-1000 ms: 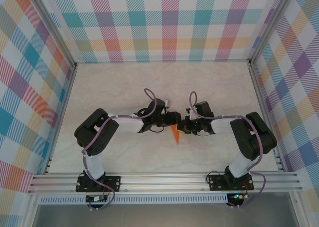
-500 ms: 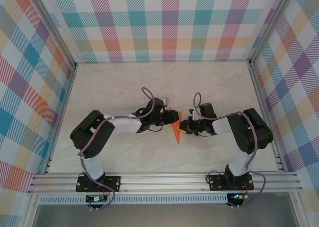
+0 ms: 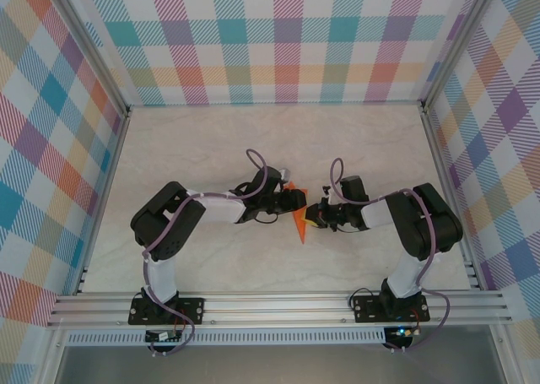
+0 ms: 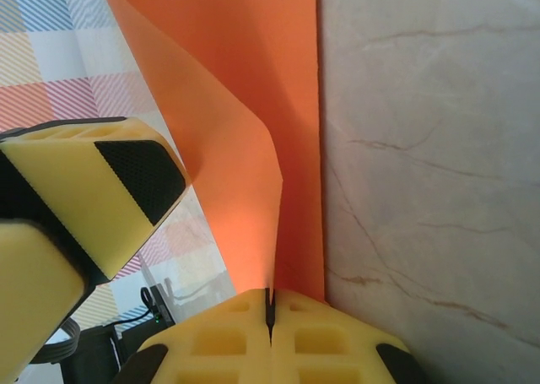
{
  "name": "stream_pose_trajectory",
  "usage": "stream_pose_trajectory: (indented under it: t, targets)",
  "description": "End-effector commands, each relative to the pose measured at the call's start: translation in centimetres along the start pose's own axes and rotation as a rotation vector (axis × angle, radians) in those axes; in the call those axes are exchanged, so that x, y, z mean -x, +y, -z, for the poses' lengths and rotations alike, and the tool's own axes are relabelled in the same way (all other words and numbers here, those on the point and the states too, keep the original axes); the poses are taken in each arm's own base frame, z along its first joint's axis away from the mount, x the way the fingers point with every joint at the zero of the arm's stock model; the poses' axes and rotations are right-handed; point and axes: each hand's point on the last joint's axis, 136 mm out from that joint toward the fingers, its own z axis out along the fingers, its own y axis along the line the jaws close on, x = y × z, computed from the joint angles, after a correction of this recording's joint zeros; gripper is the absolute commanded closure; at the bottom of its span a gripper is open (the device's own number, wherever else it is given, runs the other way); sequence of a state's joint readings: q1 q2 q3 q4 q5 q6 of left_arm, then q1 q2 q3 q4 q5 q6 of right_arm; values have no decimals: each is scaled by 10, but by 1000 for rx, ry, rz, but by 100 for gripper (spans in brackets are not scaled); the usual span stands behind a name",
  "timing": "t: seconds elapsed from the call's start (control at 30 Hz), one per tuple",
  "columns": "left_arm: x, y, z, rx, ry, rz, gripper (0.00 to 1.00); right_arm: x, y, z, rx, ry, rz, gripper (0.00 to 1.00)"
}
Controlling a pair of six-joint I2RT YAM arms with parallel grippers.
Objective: Fold a paper plane with a square sheet of paper (pick it up from the middle)
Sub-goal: Fold the wing for the fifth time at the center of the table.
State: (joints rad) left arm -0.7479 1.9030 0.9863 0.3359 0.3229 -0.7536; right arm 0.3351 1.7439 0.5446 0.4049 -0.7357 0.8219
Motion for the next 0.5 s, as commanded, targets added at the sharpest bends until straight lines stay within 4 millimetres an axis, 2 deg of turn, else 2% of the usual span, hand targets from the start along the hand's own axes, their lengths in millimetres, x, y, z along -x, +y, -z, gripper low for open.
stream_pose_trajectory:
  t: [0.0, 0.47]
  targets:
    - [12, -9, 0, -37, -16, -22, 54, -1, 1, -1, 9, 25, 20, 100]
    - [5, 30, -21, 103, 16, -14, 56, -4, -11, -4, -22, 42, -6, 100]
